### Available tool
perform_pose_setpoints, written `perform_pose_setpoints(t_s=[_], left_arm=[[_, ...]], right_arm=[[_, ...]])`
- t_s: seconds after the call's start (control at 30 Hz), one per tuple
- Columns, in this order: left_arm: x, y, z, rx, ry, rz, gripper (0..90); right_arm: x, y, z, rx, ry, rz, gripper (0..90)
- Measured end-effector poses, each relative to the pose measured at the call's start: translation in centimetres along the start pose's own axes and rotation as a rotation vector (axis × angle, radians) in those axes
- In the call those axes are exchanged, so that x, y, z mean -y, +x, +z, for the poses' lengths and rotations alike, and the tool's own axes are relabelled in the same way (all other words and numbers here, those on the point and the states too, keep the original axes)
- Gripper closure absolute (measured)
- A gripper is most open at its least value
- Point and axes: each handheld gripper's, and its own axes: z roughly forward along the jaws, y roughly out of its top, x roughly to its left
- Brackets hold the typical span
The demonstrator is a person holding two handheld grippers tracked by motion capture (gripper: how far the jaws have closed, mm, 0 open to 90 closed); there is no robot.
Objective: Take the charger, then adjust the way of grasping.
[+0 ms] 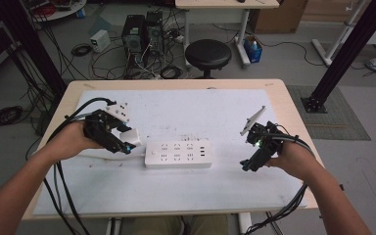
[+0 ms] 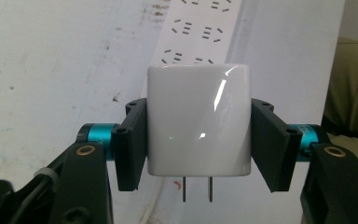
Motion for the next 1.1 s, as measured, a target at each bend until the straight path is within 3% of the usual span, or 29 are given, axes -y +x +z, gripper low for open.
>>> perform_pose_setpoints(t_s=[0.23, 0.27, 0.47, 0.63, 0.7, 0.73, 0.83, 0.9, 0.93, 1.0, 1.1], left_arm=[[-0.5, -0.5, 0.4, 0.016, 0.018, 0.038, 42.4], [-0.6, -0.7, 0.6, 0.02, 0.0, 0.025, 42.4], [-1.4, -1.2, 0.4, 0.023, 0.012, 0.075, 42.4], [-1.9, -1.3, 0.4, 0.026, -0.015, 0.075, 42.4], [-2.1, -1.2, 0.3, 0.026, -0.001, 0.101, 42.4], [-2.1, -1.4, 0.4, 0.025, -0.014, 0.086, 42.4], [-2.4, -1.6, 0.4, 0.02, -0.019, 0.106, 42.4], [-2.7, -1.9, 0.6, 0.018, -0.035, 0.11, 42.4], [-2.8, -2.0, 0.6, 0.02, -0.041, 0.103, 42.4], [-3.2, -2.2, 0.7, 0.018, -0.029, 0.134, 42.4], [-3.6, -2.5, 0.9, 0.018, -0.031, 0.142, 42.4]], right_arm=[[-0.1, 0.1, 0.0, 0.005, 0.0, 0.017, 1.1], [-0.1, 0.2, -0.1, 0.01, -0.005, 0.024, 1.1], [0.2, 0.3, -0.5, 0.011, -0.021, 0.054, 1.1], [0.2, 0.3, -0.5, 0.005, -0.045, 0.081, 1.2], [0.1, 0.3, -0.6, -0.002, -0.056, 0.103, 1.2], [0.1, 0.3, -0.6, -0.008, -0.062, 0.12, 1.2], [0.0, 0.1, -0.7, -0.048, -0.092, 0.17, 1.2], [-0.1, 0.2, -0.7, -0.098, -0.122, 0.221, 1.7], [-0.3, 0.1, -0.7, -0.137, -0.156, 0.278, 4.2], [-0.4, 0.2, -0.6, -0.159, -0.17, 0.301, 4.2], [-0.6, 0.2, -0.5, -0.189, -0.204, 0.343, 4.2]])
